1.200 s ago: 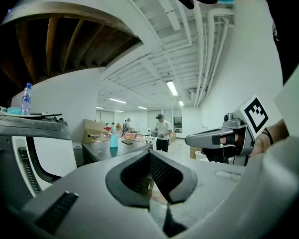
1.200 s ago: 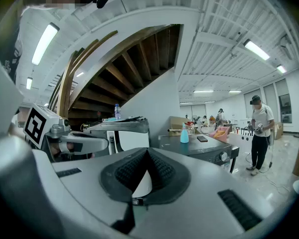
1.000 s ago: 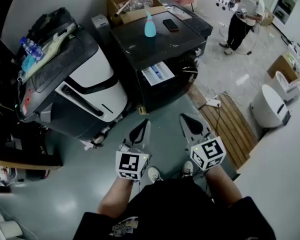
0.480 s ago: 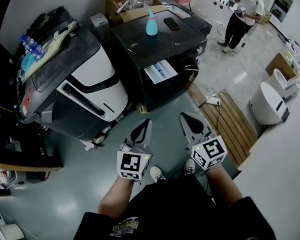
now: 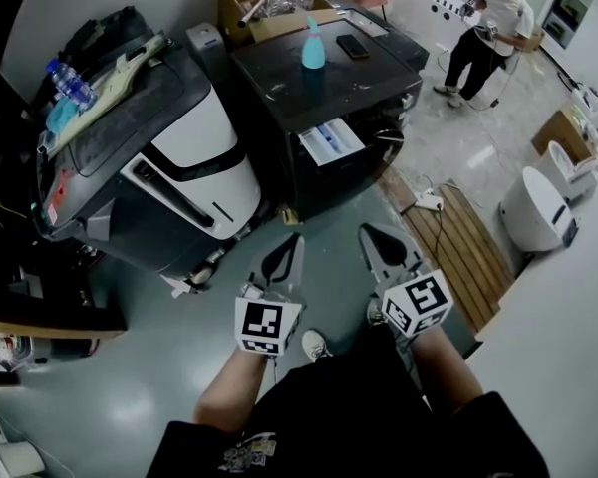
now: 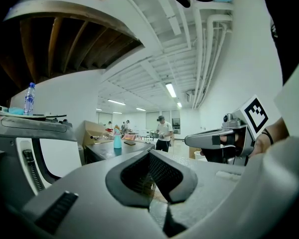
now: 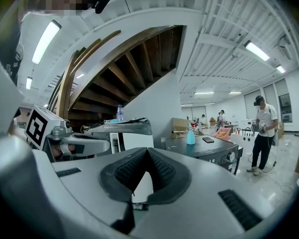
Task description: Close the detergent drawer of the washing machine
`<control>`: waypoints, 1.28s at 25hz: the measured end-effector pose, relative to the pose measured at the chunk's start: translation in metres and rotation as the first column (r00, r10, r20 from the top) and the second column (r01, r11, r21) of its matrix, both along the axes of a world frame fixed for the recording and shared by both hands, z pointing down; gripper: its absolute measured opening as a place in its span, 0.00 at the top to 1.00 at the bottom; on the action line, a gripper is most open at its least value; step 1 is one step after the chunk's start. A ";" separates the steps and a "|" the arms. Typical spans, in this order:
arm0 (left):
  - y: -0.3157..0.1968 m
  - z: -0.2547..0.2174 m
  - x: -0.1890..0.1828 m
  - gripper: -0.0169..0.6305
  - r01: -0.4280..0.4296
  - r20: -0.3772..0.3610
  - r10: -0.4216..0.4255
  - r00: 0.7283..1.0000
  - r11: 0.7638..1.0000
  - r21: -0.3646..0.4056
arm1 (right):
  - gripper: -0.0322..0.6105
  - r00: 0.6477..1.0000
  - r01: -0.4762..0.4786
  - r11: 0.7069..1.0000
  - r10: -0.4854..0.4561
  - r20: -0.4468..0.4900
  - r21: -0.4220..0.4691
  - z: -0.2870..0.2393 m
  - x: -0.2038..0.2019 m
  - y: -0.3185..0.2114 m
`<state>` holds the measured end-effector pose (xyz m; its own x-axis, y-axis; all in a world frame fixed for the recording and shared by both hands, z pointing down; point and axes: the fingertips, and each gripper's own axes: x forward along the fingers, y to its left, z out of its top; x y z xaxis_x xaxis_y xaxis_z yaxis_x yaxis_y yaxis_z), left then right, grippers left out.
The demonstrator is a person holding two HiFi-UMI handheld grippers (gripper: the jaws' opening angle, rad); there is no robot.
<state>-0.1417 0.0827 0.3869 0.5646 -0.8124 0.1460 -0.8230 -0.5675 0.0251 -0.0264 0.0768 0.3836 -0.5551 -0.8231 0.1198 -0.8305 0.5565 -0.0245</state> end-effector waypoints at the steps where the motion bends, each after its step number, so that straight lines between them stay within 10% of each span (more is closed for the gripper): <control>1: -0.002 0.001 0.000 0.97 0.003 -0.001 -0.003 1.000 1.000 -0.002 | 0.95 1.000 0.002 1.000 -0.002 0.000 0.002 0.000 0.000 -0.002; 32: -0.157 0.051 0.081 0.96 0.232 0.010 -0.231 0.973 0.972 -0.043 | 0.71 0.987 0.159 0.986 -0.161 -0.017 -0.058 0.047 0.097 -0.189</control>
<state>-0.0610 -0.0738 0.4383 0.3610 -0.9137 0.1864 -0.9321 -0.3600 0.0407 0.0709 -0.1127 0.4302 -0.6758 -0.7156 0.1767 -0.7316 0.6805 -0.0422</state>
